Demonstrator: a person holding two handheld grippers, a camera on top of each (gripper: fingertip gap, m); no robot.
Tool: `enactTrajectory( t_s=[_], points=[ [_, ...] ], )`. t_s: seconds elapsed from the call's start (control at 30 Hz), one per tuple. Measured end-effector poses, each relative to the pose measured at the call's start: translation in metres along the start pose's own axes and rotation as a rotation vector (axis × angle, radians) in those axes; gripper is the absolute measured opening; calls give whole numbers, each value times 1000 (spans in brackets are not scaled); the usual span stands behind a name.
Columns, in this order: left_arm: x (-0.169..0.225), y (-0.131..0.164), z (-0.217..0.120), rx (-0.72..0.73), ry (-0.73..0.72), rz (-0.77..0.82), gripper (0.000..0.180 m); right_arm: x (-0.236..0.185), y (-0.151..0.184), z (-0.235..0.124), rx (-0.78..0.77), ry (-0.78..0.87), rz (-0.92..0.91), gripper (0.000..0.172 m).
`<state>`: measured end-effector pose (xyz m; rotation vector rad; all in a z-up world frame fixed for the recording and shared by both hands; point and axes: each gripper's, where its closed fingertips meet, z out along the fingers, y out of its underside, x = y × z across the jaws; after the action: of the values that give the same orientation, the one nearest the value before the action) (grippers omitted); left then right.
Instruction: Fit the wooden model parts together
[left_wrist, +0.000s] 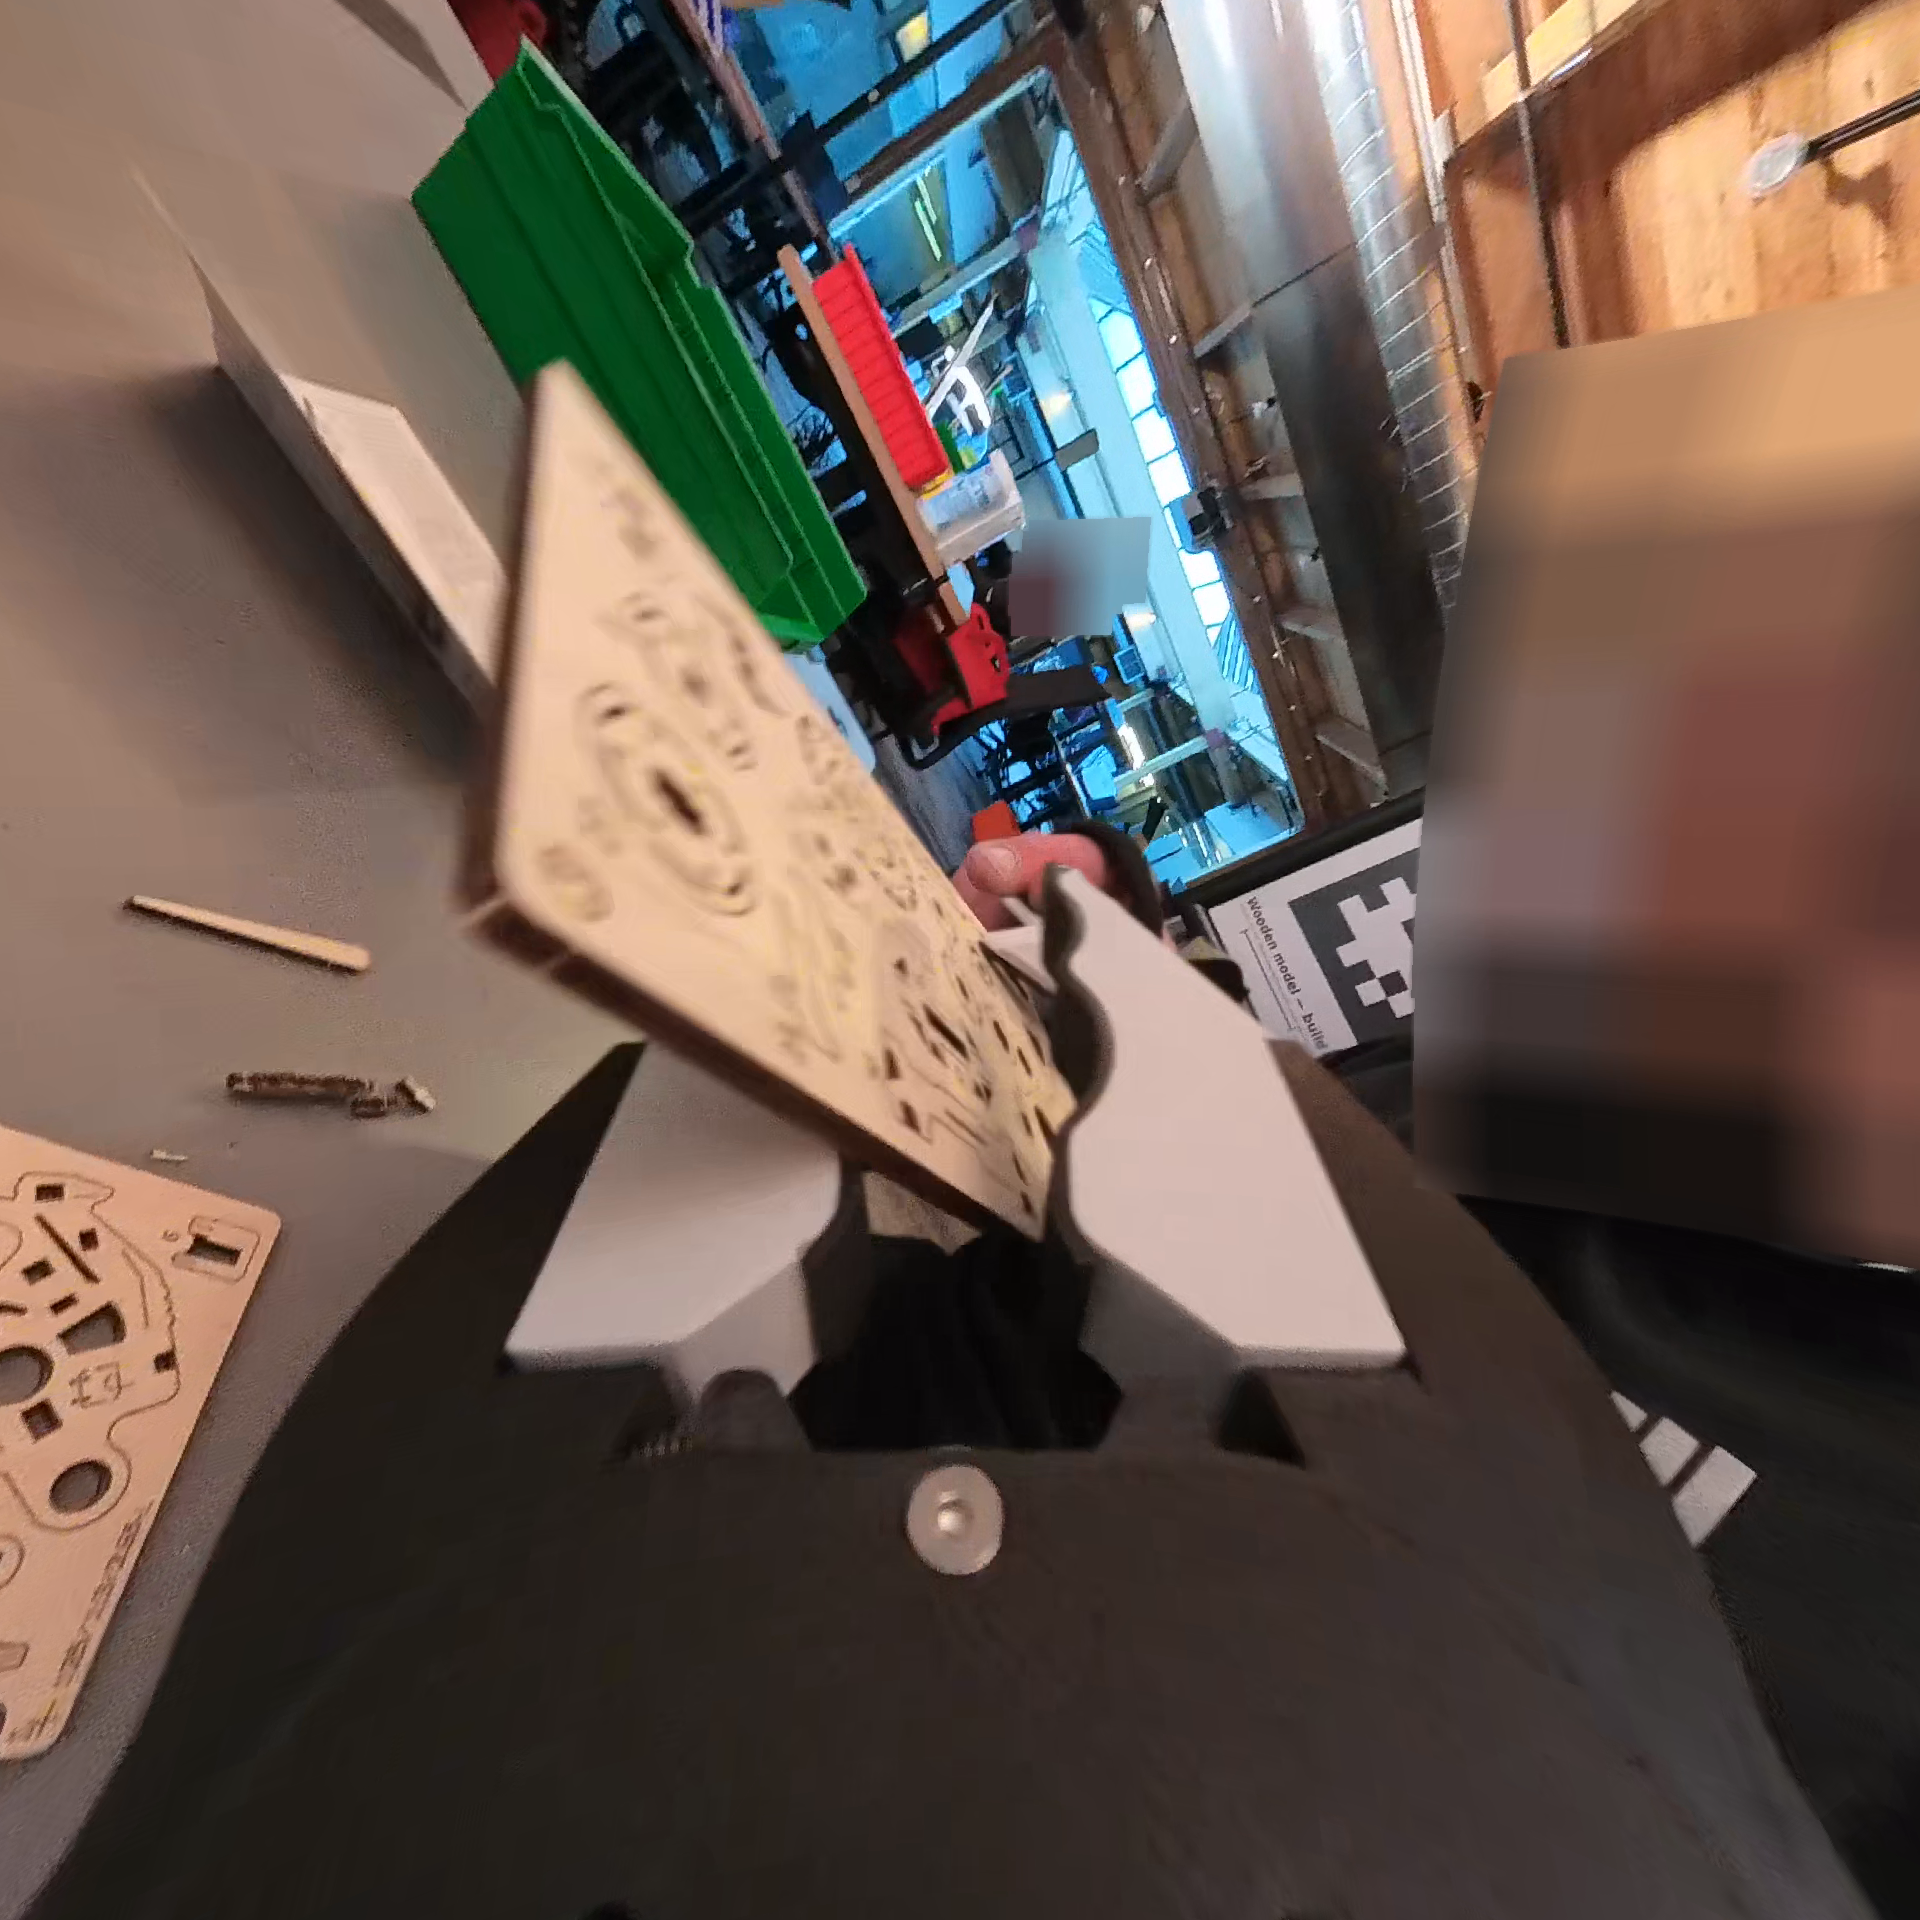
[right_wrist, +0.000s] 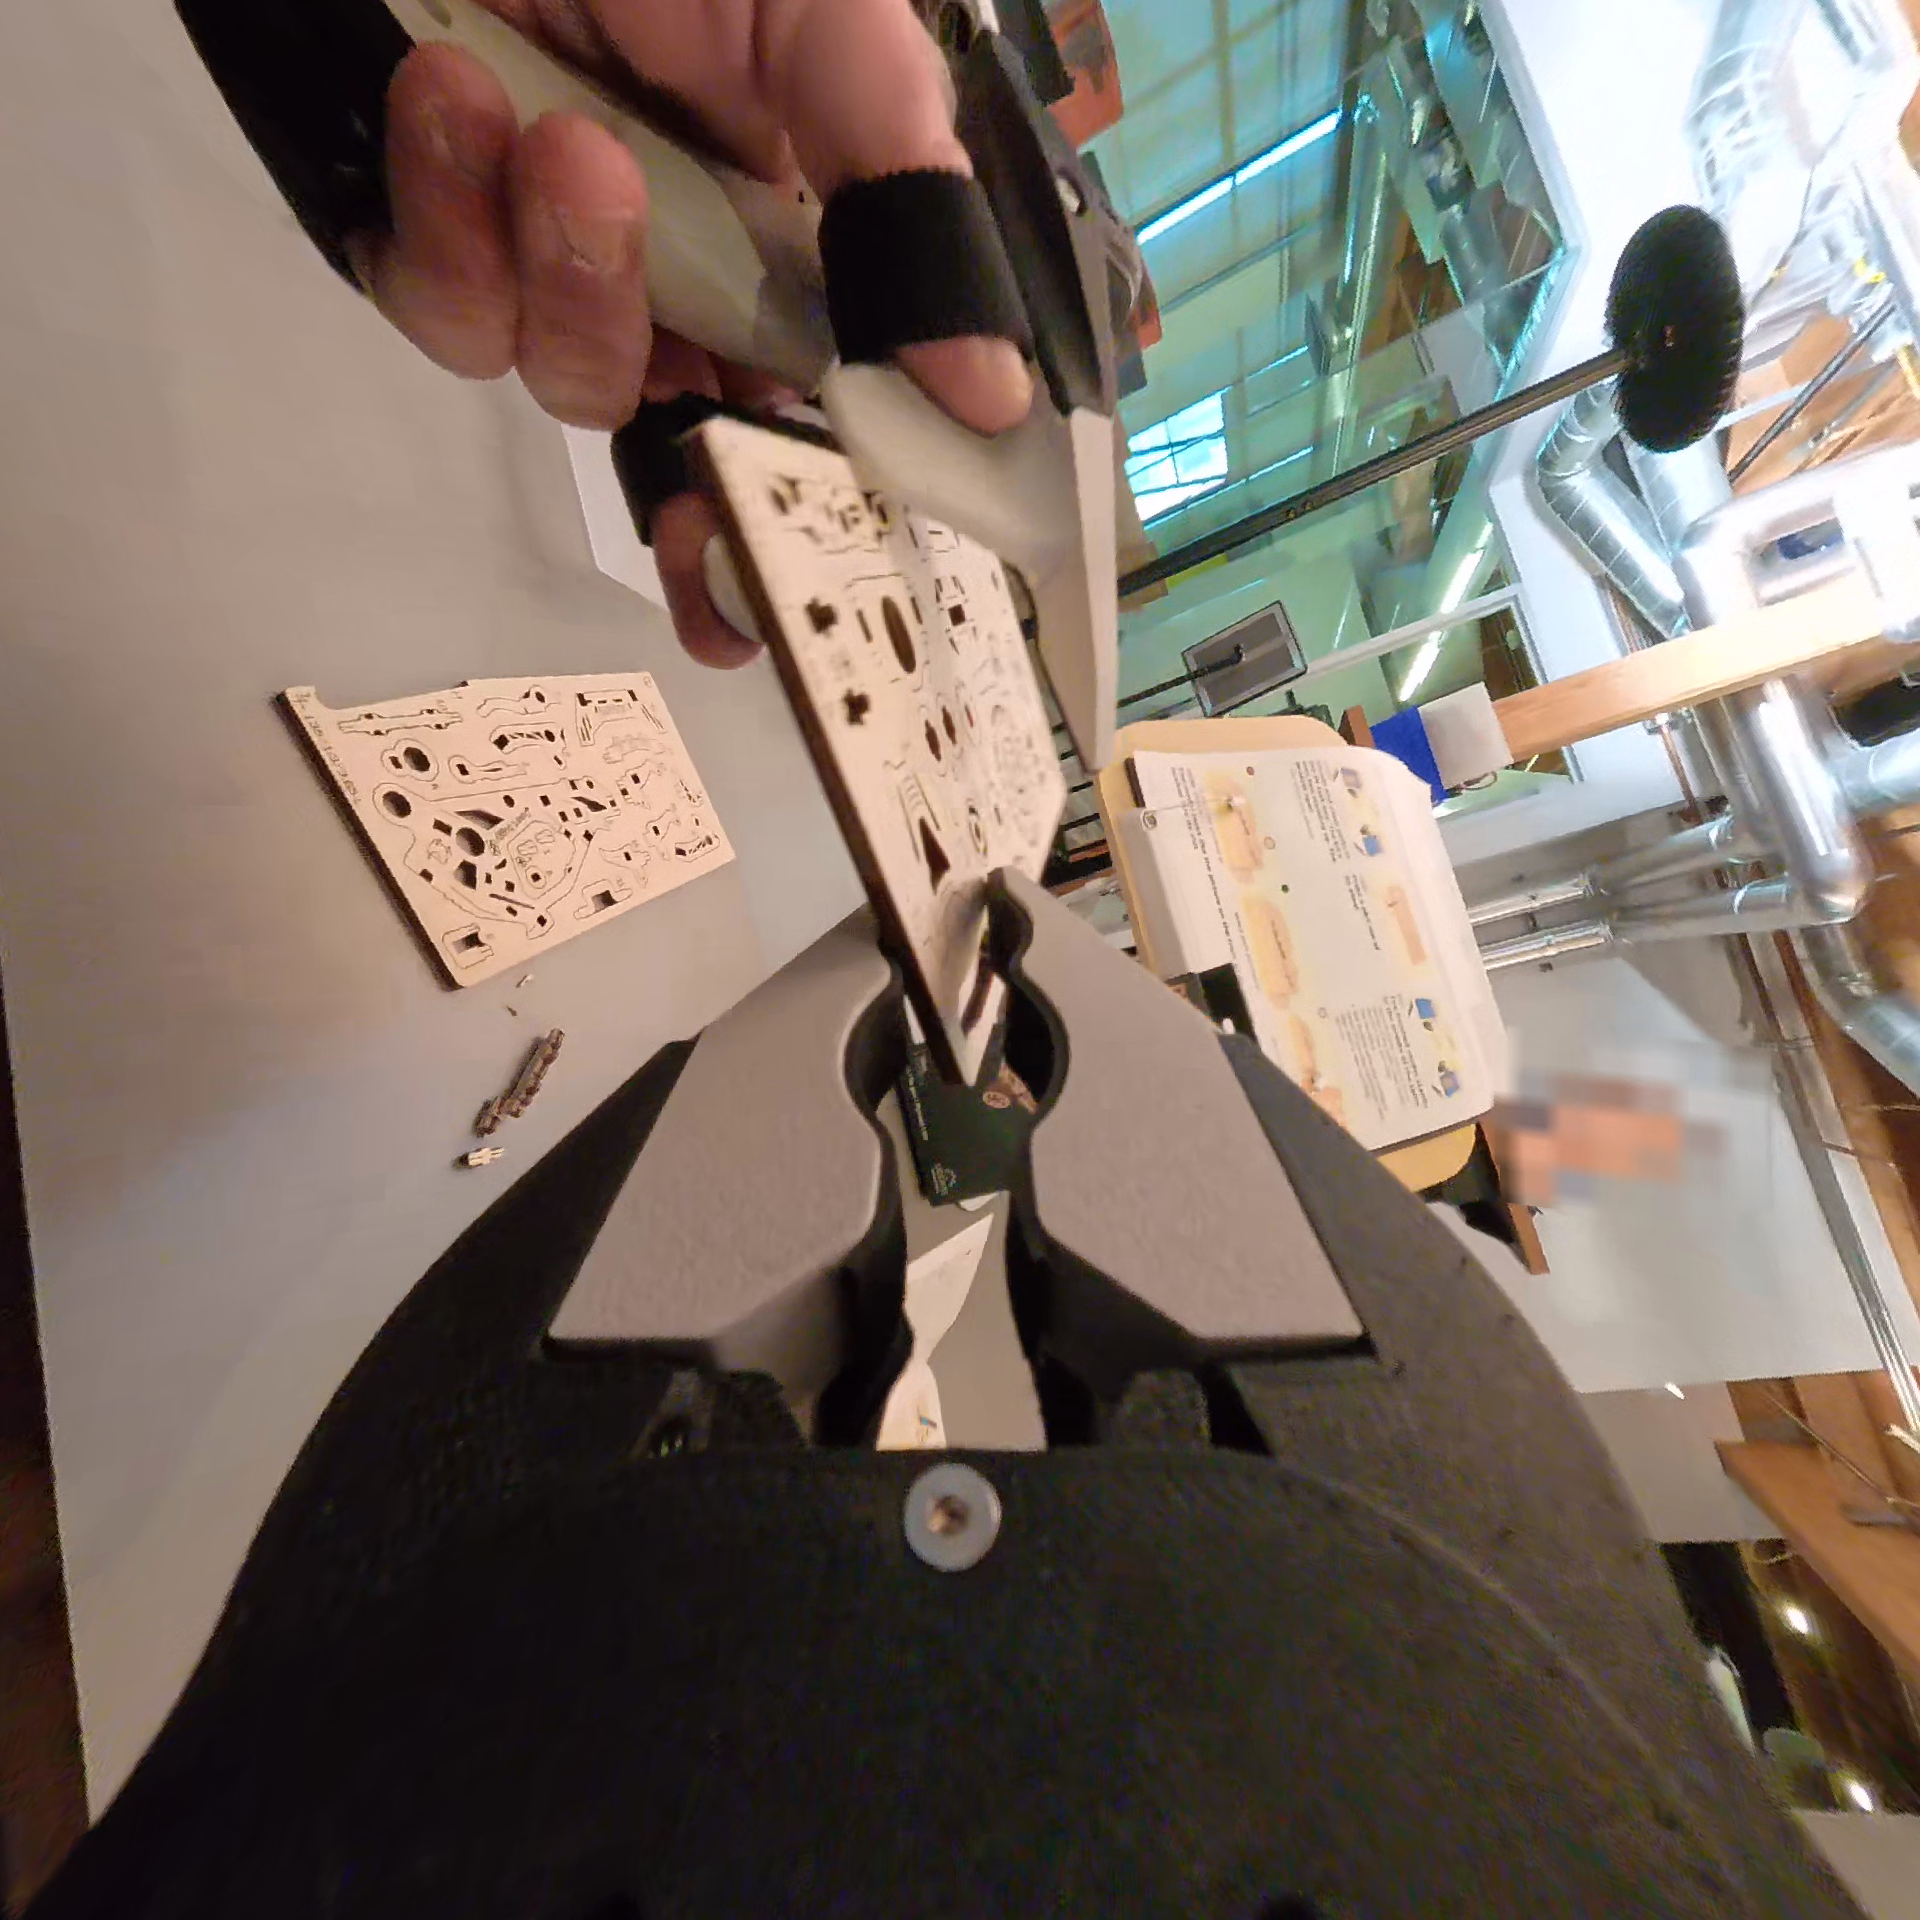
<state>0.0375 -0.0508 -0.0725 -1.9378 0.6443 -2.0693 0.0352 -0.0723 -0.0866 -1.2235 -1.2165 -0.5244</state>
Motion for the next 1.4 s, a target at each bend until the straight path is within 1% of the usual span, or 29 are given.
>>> enactTrajectory(
  t_s=[0.03,0.07,0.13,0.2,0.23,0.3,0.33,0.47,0.5,0.53,0.57,0.63,0.7,0.8,0.83,0.9,0.97,1.0,1.07,1.17,1.23,1.33,1.4],
  points=[
    [2,-3,0,14,7,11,14,0,-3,-1,14,0,0,16],
    [3,-5,0,27,7,26,3,-1,-4,-1,20,-2,1,22],
    [3,-6,1,24,-17,63,3,-1,-1,-1,12,-9,27,27],
    [2,-7,2,16,-58,107,3,-4,6,0,0,-35,78,36],
    [2,-8,1,12,-70,123,3,-5,9,1,-1,-48,115,40],
    [-1,-11,-2,6,-119,165,3,-9,16,2,-16,-110,256,47],
    [1,-12,-5,8,-121,185,2,-14,23,4,-48,-154,335,45],
    [-7,-18,-23,-20,-219,262,2,-14,37,6,-33,-226,588,45],
    [-7,-19,-27,-17,-227,269,2,-14,38,6,-28,-240,619,44],
    [-8,-19,-30,-24,-236,273,2,-17,37,6,-16,-262,649,44],
    [-8,-19,-33,-33,-241,276,3,-21,32,6,5,-307,718,44],
    [-6,-16,-35,-51,-222,267,2,-25,21,7,56,-410,923,45],
    [-6,-7,-33,-101,-208,267,3,-29,10,8,108,-516,1088,42],
    [-6,8,-24,-176,-177,272,2,-36,-5,8,166,-667,1304,24],
    [-5,10,-21,-185,-171,284,3,-40,-6,8,164,-692,1333,16],
    [-4,13,-19,-198,-153,295,4,-45,-6,8,171,-715,1374,11],
    [-1,11,-18,-181,-120,301,4,-41,-6,7,200,-750,1467,7],
    [0,9,-17,-161,-108,305,8,-39,-6,6,216,-765,1501,5],
    [-4,-1,-21,-104,-124,327,21,-40,-7,4,232,-783,1508,2],
    [-3,-5,-30,-71,-99,333,26,-37,-9,2,256,-793,1551,1],
    [0,-4,-32,-62,-78,350,22,-36,-9,0,269,-800,1546,1],
    [13,-2,-32,-63,-29,414,2,-32,-11,-2,301,-827,1595,3],
    [12,-1,-34,-88,-83,470,1,-34,-11,-2,285,-819,1591,5]
  ],
)
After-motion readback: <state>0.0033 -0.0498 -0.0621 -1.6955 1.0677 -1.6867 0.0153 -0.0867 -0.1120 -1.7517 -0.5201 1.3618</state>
